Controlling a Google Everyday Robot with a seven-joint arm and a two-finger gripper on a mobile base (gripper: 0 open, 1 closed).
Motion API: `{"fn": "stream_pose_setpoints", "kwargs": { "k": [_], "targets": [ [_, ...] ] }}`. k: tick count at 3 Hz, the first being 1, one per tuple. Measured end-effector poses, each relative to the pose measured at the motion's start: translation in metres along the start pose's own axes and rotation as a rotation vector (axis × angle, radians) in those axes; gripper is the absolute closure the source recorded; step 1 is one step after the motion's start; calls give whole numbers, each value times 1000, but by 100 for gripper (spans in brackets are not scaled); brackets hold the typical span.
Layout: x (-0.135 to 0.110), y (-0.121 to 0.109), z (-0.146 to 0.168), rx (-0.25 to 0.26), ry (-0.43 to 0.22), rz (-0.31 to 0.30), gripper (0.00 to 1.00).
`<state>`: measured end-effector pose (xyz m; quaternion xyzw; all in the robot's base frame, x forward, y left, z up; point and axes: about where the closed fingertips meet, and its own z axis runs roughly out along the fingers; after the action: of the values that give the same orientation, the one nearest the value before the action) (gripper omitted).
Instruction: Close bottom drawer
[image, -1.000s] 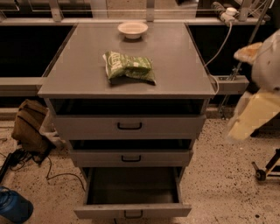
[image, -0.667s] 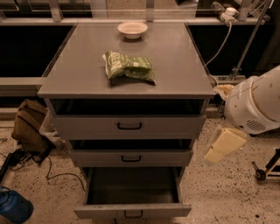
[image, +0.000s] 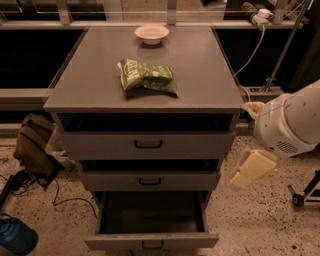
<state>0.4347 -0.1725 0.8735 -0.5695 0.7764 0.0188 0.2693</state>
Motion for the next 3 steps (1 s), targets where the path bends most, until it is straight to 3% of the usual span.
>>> {"fn": "stream_pose_setpoints", "kwargs": {
  "k": [1, 2, 3],
  "targets": [
    [17, 15, 57, -52, -56, 80, 0],
    [36, 27, 118, -68, -98, 136, 0],
    [48, 39, 157, -121, -136, 151, 0]
  ]
}}
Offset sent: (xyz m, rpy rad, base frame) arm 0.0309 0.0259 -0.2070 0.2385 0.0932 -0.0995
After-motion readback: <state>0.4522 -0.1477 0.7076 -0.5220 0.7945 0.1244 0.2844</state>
